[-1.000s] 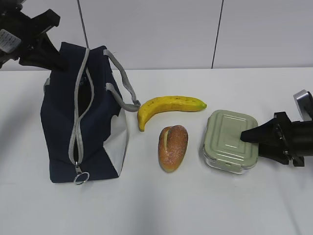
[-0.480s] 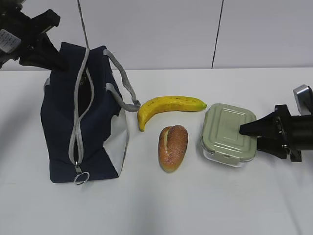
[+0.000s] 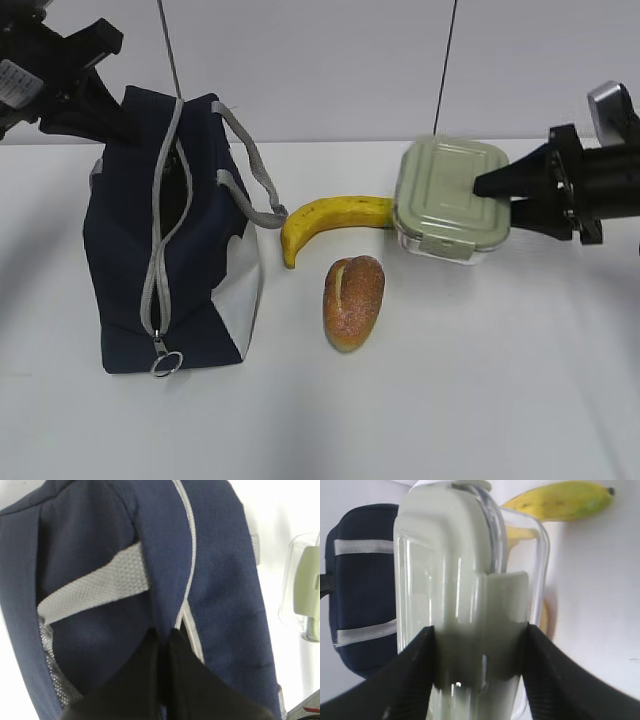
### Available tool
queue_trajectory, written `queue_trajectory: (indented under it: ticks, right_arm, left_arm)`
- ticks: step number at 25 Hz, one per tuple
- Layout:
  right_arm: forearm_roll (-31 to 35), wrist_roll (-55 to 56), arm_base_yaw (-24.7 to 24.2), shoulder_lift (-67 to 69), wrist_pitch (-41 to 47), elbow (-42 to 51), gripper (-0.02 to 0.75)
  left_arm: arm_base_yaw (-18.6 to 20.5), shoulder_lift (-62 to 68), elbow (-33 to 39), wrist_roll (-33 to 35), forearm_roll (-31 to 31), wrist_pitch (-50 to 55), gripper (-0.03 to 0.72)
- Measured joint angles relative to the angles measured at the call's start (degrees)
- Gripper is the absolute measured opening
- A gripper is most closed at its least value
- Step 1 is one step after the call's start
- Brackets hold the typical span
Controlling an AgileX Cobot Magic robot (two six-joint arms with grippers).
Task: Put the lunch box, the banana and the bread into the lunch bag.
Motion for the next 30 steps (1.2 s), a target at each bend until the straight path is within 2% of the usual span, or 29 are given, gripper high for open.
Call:
queue_trajectory:
  ticks: [16,19,30]
  right_arm:
    - [-9.1,30.0,16.1,-1.6,4.3,-30.1,0.372]
    - [-10.2,32.2,18.2,-1.6,4.9,-32.9,0.372]
    - [-16.1,34.0,24.8,-0.7,5.9,-33.2,0.372]
  left_arm:
    - [0.0,0.0,0.0,0.0,-3.9,0.0,0.001]
    - [0.0,0.0,0.0,0.0,-5.1,0.0,0.001]
    - [0.0,0.0,0.0,0.0,-6.5,0.0,0.001]
